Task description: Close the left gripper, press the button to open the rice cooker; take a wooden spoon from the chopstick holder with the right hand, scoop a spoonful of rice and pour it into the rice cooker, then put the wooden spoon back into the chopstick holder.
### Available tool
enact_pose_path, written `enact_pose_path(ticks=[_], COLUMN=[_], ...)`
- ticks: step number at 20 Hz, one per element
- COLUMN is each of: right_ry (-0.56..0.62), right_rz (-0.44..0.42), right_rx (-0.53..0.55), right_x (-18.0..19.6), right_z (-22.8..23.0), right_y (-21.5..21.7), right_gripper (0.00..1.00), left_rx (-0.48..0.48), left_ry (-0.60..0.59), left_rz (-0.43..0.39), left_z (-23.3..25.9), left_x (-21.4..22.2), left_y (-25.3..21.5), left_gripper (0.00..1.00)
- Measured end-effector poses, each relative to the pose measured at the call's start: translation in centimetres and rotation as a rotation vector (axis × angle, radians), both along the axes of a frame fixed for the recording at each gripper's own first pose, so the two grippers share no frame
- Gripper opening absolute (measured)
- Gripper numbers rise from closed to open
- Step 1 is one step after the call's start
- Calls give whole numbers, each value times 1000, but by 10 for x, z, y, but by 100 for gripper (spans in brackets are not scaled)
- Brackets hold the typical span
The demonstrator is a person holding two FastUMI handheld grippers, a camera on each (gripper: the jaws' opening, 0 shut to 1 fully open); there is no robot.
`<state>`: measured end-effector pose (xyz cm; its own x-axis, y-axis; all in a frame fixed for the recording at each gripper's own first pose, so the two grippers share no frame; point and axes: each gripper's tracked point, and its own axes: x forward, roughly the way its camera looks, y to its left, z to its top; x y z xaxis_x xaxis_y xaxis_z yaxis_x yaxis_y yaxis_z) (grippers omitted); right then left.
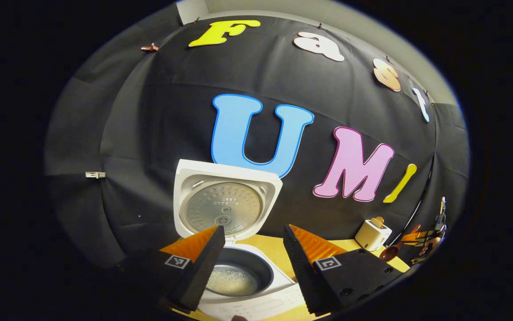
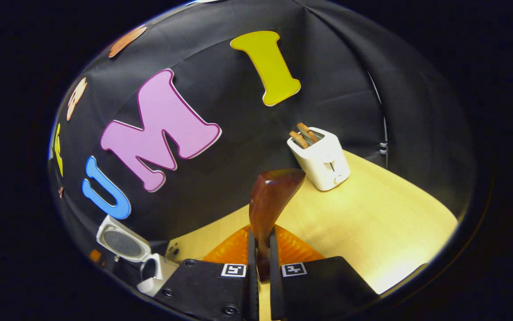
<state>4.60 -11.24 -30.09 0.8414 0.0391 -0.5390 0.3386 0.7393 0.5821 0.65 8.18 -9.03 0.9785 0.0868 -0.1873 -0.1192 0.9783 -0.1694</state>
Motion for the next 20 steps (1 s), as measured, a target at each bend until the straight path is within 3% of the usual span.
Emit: enact_pose_path(ticks=[5, 20], right_ry=[75, 184], right_rz=[78, 185], right_rx=[-110, -94], right_x=[-15, -6], right_z=[-35, -106], right_y=[3, 22], right_gripper=[14, 14], left_rx=[5, 28], left_ry=[8, 20], left_rz=[-2, 44], left_z=[-1, 8], left_x=[3, -9], left_y=[-6, 0], left_gripper=[87, 86])
